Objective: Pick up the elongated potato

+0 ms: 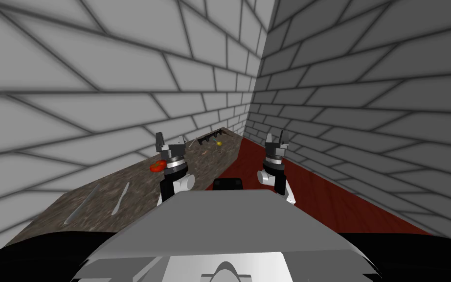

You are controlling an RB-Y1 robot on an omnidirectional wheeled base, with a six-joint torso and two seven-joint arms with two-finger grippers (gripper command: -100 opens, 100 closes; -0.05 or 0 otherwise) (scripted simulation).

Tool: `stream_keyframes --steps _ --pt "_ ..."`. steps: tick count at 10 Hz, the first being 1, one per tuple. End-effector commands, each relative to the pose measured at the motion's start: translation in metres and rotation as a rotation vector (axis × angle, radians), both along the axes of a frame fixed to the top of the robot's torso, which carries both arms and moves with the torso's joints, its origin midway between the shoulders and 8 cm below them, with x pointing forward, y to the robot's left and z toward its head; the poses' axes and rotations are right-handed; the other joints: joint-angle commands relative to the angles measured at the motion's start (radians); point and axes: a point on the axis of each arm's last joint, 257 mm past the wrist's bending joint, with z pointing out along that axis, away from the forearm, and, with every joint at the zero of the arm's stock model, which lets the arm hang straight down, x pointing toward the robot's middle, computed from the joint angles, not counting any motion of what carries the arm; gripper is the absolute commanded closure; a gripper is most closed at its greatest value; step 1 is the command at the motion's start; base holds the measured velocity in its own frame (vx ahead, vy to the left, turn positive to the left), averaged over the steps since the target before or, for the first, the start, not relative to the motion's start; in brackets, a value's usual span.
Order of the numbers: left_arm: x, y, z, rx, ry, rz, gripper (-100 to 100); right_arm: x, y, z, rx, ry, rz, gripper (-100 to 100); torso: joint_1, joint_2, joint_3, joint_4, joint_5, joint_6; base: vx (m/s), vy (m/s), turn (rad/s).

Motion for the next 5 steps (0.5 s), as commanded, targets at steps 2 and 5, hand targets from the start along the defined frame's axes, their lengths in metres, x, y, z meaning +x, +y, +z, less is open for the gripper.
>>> stream_keyframes --steps 2,5 --pt "0.009 -0.007 -0.006 0.039 0.040 -0.046 -100 0.000 0.000 0.000 0.000 0.000 0.000 0 -0.002 0.003 0.001 0.000 0.000 0.000 -0.066 -0.044 0.005" --pt "0.027 -0.009 -0.019 0.055 0.114 -0.105 -100 0.000 0.000 0.000 0.000 0.000 0.000 0 -0.003 0.005 0.003 0.001 -0.001 0.000 -0.084 -0.041 0.007"
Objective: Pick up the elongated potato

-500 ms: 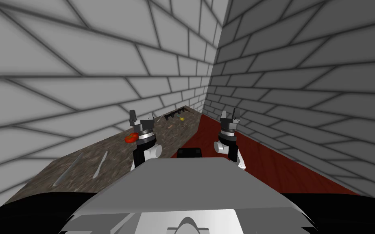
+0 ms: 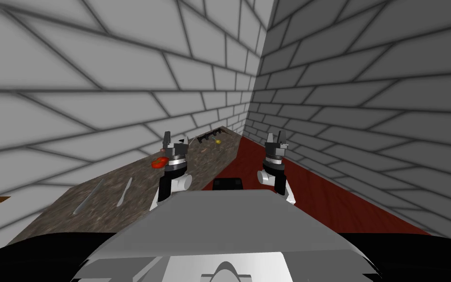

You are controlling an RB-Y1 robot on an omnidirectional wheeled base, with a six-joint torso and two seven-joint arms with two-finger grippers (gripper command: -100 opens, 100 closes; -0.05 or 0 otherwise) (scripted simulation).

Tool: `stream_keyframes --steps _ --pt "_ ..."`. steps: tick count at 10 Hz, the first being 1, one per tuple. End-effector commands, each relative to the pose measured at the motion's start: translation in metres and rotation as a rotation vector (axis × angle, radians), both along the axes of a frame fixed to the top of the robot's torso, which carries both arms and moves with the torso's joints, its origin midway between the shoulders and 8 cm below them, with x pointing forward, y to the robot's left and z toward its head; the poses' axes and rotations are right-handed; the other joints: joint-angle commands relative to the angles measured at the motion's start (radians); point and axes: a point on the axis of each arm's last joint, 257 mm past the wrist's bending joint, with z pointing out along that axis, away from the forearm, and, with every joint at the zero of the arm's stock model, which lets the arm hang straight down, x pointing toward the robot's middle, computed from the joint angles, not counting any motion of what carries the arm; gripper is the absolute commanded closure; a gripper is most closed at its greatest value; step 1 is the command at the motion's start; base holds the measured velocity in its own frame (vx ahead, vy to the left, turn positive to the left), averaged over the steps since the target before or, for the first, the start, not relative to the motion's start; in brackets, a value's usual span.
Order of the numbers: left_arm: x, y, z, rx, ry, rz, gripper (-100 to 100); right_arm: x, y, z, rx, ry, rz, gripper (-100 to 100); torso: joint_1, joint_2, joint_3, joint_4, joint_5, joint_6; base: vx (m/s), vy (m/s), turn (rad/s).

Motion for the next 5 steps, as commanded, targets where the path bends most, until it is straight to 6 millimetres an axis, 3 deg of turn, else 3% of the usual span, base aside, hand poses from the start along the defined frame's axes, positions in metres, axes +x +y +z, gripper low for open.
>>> stream_keyframes --steps 1,5 --pt "0.005 -0.002 -0.005 -0.001 0.027 -0.012 -100 0.000 0.000 0.000 0.000 0.000 0.000 0 0.000 0.000 0.000 0.000 0.000 0.000 -0.074 -0.014 0.001" --pt "0.030 0.004 -0.027 -0.035 0.135 -0.053 -100 0.000 0.000 0.000 0.000 0.000 0.000 0 0.001 -0.002 -0.001 0.000 0.000 0.000 -0.056 -0.017 0.003"
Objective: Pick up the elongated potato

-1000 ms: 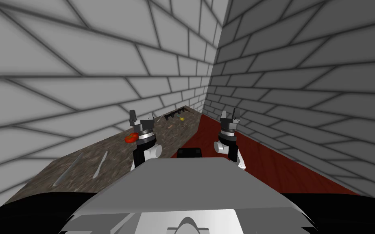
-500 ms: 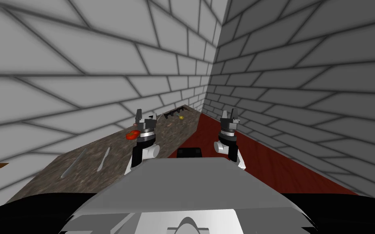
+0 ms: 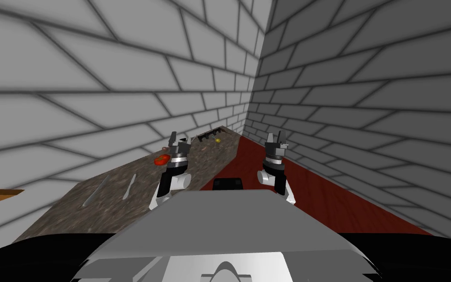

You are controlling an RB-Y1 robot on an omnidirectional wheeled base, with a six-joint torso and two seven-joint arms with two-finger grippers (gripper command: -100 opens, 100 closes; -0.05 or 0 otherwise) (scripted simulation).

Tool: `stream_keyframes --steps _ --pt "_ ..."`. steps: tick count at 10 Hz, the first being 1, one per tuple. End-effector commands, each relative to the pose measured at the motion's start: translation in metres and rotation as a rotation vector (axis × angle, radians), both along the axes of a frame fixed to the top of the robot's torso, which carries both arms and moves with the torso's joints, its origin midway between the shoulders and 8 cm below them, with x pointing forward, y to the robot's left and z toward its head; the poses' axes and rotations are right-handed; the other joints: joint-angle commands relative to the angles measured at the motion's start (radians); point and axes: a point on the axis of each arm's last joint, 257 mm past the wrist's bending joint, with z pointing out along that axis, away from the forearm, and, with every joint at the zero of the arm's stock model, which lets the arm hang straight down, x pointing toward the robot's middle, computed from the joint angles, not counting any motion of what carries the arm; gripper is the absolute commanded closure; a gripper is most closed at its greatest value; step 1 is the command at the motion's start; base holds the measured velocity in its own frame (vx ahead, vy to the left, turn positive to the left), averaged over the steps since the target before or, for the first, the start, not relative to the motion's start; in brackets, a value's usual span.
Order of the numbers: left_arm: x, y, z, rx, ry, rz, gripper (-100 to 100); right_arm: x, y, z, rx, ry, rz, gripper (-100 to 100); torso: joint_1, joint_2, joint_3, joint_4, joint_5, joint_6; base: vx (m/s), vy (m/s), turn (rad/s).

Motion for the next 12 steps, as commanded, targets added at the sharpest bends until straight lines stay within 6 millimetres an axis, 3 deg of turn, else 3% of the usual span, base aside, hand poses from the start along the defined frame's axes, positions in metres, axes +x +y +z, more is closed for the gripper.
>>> stream_keyframes --steps 1,12 --pt "0.006 0.003 -0.006 -0.009 0.026 -0.006 -100 0.000 0.000 0.000 0.000 0.000 0.000 0 0.000 0.000 0.000 0.000 0.000 0.000 -0.039 -0.015 0.002" --pt "0.057 0.029 -0.064 -0.181 0.279 -0.046 -100 0.000 0.000 0.000 0.000 0.000 0.000 0 0.001 -0.001 -0.001 0.000 0.000 0.000 -0.044 -0.007 -0.004"
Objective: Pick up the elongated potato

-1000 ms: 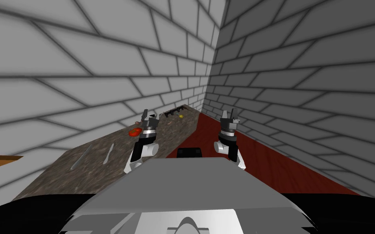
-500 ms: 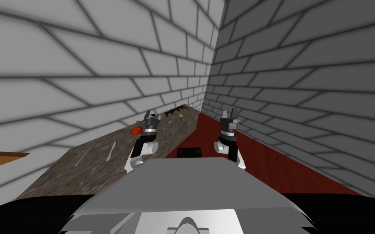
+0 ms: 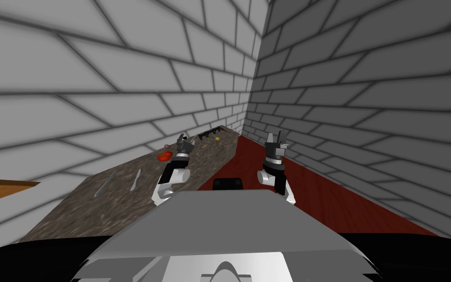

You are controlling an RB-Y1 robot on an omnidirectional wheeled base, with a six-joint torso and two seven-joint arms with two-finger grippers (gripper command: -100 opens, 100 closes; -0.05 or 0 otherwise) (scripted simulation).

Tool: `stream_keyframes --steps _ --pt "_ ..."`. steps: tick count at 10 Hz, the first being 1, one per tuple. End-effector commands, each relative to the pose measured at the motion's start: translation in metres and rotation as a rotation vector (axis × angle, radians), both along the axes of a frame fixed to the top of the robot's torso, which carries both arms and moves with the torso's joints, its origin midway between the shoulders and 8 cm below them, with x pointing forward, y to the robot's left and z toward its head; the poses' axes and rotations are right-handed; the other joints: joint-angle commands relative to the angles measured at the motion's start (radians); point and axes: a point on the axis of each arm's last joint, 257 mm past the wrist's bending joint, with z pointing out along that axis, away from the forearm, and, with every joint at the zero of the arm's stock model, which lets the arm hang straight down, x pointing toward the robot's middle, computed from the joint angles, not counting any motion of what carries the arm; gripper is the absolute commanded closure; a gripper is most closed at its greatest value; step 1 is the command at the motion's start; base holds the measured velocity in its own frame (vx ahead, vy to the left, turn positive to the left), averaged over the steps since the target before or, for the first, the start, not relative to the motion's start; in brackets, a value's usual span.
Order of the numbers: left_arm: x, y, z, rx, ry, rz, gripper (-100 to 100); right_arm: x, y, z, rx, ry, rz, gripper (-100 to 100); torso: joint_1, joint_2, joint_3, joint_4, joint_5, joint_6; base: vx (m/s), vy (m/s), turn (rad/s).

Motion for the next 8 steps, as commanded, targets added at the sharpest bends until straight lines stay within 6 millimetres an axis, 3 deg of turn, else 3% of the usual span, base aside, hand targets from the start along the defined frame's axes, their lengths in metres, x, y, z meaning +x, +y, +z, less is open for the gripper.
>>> stream_keyframes --steps 1,8 --pt "0.006 0.003 -0.010 -0.020 0.044 -0.001 -100 0.000 0.000 0.000 0.000 0.000 0.000 0 0.000 0.000 0.000 0.000 0.000 0.000 -0.030 -0.001 -0.011" --pt "0.028 0.018 -0.053 -0.129 0.210 -0.003 -100 0.000 0.000 0.000 0.000 0.000 0.000 0 0.000 -0.001 0.000 0.000 0.000 0.000 -0.025 0.002 -0.019"
